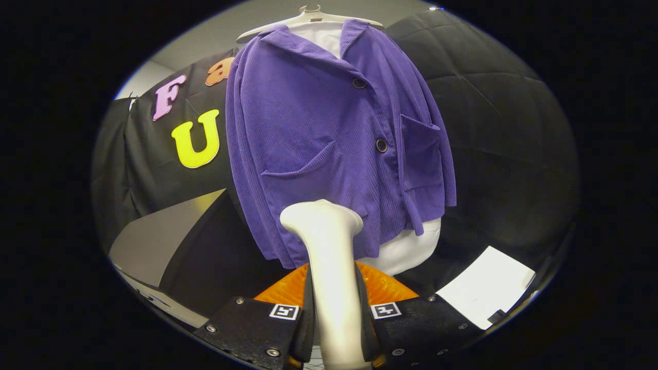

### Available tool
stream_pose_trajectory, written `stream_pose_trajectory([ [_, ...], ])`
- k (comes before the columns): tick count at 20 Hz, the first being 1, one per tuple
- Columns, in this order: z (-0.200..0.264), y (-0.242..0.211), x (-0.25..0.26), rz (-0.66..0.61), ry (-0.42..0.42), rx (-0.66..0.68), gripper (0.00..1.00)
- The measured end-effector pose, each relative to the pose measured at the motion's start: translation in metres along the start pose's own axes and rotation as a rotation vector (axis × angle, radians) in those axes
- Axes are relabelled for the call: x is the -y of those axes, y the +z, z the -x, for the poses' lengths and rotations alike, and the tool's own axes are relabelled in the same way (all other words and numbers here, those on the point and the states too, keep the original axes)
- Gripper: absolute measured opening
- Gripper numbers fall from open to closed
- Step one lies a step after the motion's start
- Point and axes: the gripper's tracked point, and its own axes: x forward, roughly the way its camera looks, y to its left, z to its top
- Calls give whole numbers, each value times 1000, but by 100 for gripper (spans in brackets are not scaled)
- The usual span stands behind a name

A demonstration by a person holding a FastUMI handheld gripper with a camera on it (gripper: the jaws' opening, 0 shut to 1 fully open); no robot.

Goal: Iron the clothes twice with a garment steamer, once on the left side and once on the right side.

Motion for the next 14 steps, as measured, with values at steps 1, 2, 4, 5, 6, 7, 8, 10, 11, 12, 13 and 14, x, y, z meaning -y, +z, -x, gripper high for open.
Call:
stream_pose_trajectory([
  [1, 6, 3, 3, -3, 0, 5, 36],
  [2, 12, 9, 5, -5, 1, 11, 36],
  [4, 28, 22, 13, -9, 0, 38, 36],
  [5, 36, 31, 18, -12, -4, 58, 37],
  [6, 43, 41, 23, -19, -8, 75, 36],
  [7, 50, 50, 24, -27, -3, 89, 36],
  [8, 59, 59, 26, -29, 6, 102, 36],
  [10, 77, 82, 31, -14, 18, 142, 37],
  [11, 85, 95, 32, -8, 29, 161, 36],
  [12, 95, 108, 33, -5, 40, 181, 36],
  [13, 102, 122, 35, -1, 47, 203, 36],
  [14, 109, 137, 36, 5, 52, 226, 36],
])
